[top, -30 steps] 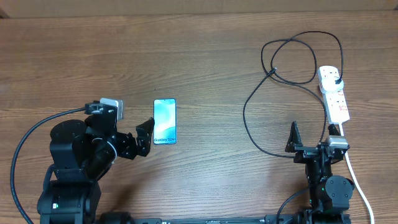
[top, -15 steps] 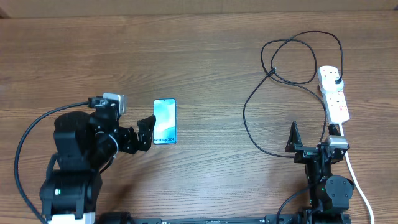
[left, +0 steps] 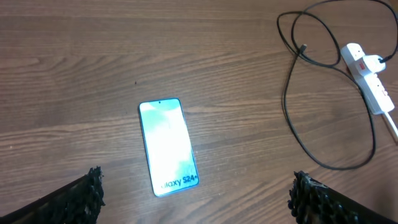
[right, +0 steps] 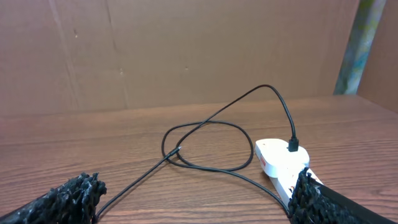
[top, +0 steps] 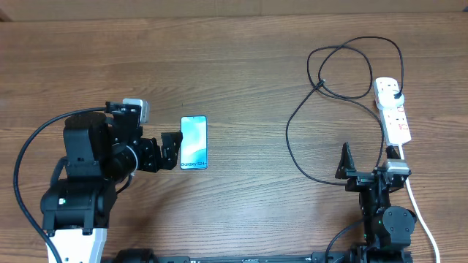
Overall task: Plug charger to phone and switch on socket
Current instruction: 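Move the left gripper forward over the Galaxy phone, then lower the open left gripper down around the phone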
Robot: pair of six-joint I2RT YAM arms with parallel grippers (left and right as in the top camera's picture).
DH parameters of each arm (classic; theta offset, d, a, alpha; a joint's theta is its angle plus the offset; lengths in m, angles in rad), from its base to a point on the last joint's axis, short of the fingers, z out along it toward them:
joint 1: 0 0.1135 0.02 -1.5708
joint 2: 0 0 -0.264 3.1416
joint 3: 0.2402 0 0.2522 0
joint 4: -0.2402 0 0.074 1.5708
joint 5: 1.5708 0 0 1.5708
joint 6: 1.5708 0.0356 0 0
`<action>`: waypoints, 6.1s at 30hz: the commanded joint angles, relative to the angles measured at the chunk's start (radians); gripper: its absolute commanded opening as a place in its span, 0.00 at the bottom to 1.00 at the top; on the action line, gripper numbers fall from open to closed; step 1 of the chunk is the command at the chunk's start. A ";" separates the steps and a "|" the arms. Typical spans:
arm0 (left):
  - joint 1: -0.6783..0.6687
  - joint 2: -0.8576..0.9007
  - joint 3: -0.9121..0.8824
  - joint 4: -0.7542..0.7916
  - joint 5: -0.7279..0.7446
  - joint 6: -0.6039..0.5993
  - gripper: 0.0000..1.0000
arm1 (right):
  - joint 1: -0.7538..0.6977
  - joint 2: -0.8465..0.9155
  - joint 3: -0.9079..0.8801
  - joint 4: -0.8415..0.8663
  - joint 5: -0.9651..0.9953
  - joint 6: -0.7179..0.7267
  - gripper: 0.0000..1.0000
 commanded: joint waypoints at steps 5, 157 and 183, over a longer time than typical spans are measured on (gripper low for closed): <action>-0.002 0.001 0.109 -0.053 0.000 -0.018 1.00 | 0.006 -0.008 -0.010 0.006 -0.002 -0.002 1.00; -0.340 0.983 0.252 0.013 -0.468 -0.305 1.00 | 0.011 -0.008 -0.010 0.006 -0.002 -0.002 1.00; -0.340 0.983 0.163 0.094 -0.432 -0.310 0.99 | 0.011 -0.008 -0.010 0.006 -0.002 -0.002 1.00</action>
